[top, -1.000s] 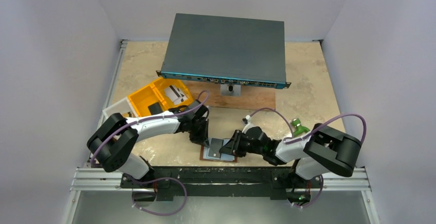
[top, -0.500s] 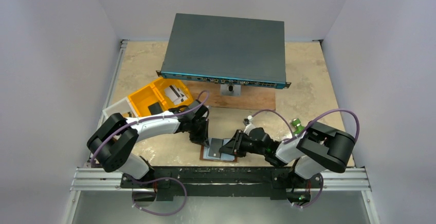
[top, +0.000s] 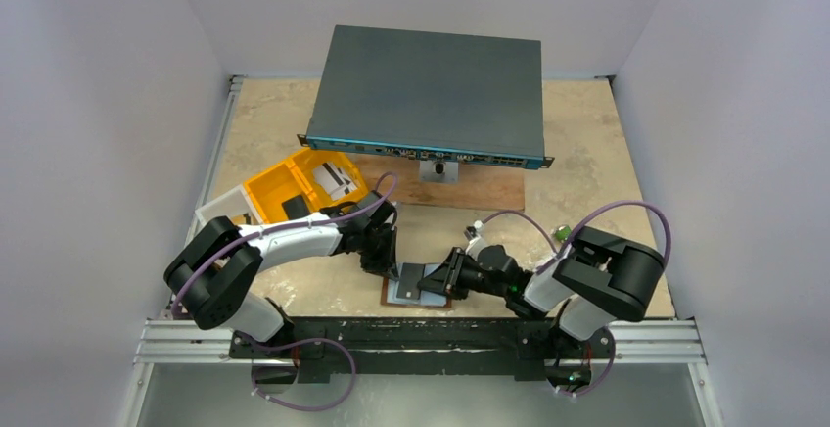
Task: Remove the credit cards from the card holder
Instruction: Remove the credit card from the card holder.
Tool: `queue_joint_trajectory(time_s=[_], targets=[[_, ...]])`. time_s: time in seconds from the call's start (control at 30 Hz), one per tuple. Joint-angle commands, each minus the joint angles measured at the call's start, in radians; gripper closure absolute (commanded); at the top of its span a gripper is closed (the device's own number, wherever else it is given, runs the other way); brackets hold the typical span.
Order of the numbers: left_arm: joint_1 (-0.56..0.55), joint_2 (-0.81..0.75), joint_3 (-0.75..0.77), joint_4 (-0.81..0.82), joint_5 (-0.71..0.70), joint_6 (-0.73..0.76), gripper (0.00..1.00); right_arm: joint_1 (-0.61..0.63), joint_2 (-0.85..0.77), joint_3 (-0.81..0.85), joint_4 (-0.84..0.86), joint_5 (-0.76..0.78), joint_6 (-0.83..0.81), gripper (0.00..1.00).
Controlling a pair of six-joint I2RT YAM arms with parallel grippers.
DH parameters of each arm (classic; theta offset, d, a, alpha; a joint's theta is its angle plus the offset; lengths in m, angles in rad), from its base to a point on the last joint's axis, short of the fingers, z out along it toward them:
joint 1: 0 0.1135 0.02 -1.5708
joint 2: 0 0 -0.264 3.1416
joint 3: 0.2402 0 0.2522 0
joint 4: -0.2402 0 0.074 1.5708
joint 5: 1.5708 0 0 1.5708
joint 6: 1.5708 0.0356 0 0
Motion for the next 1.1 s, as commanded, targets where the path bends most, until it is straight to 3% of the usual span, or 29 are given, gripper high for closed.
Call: queue_joint_trajectory(time_s=[0.0,0.27,0.6,0.97,1.07], targets=[[-0.011,0.042,-0.049,-0.012,-0.121,0.021,1.0,-0.004,0.051,0.014,0.138,-0.028,0.026,0.83],[-0.014,0.038,-0.054,-0.021,-0.135,0.012,1.0,-0.004,0.143,-0.005,0.278,-0.035,0.067,0.85],[-0.014,0.042,-0.068,-0.036,-0.169,-0.012,1.0,-0.011,0.15,-0.049,0.323,-0.014,0.095,0.95],[-0.008,0.037,-0.07,-0.06,-0.198,-0.019,1.0,-0.011,0.034,-0.077,0.154,0.026,0.075,0.95],[-0.009,0.033,-0.07,-0.057,-0.194,-0.016,1.0,-0.013,-0.014,-0.065,0.078,0.033,0.049,0.89]])
